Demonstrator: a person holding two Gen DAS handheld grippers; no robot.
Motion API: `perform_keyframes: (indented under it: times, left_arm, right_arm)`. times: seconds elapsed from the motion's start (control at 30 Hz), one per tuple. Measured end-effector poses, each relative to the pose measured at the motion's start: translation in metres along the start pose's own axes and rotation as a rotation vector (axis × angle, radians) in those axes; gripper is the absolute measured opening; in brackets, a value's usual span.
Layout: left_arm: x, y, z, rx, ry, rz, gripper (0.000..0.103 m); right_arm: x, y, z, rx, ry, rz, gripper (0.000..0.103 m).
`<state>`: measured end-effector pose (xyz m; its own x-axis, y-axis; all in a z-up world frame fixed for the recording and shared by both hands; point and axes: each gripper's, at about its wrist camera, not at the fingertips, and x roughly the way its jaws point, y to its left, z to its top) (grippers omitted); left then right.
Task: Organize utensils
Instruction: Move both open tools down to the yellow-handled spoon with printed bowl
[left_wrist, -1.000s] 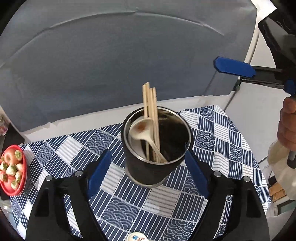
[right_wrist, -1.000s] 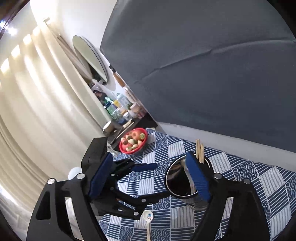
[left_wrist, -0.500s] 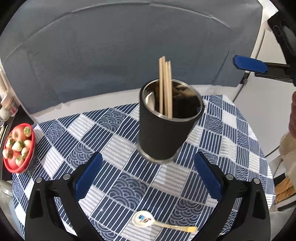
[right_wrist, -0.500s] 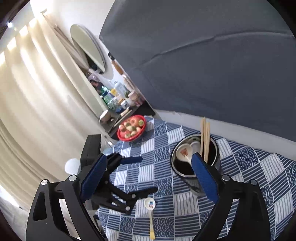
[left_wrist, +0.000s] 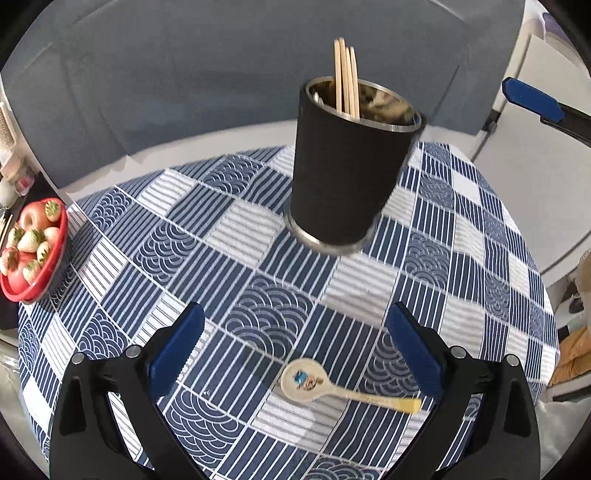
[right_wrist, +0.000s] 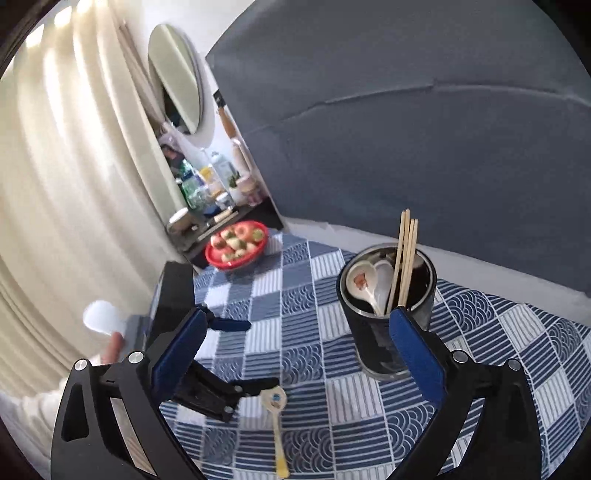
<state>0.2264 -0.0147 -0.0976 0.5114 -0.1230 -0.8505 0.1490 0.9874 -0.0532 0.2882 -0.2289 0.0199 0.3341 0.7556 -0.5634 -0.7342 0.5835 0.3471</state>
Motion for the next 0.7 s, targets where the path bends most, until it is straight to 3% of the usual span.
perform_keyframes:
  times: [0.1, 0.27, 0.43, 0.57, 0.7]
  left_arm:
    - [0.006, 0.001, -0.009, 0.034, 0.009, -0.028, 0.097]
    - [0.023, 0.010, -0.027, 0.039, 0.053, -0.057, 0.097]
    - [0.039, 0.016, -0.047, 0.078, 0.109, -0.068, 0.097]
    - [0.048, 0.023, -0.057, 0.074, 0.154, -0.127, 0.097]
    - [0.059, 0.029, -0.063, 0.082, 0.172, -0.106, 0.097]
  right_arm:
    - [0.010, 0.006, -0.016, -0.009, 0.060, 0.019, 0.095]
    - [0.034, 0.015, -0.052, -0.034, 0.167, -0.069, 0.095]
    - [0.063, 0.017, -0.088, -0.026, 0.270, -0.094, 0.095]
    - [0.087, 0.021, -0.118, -0.052, 0.334, -0.170, 0.095]
    - [0.110, 0.024, -0.144, -0.072, 0.418, -0.185, 0.095]
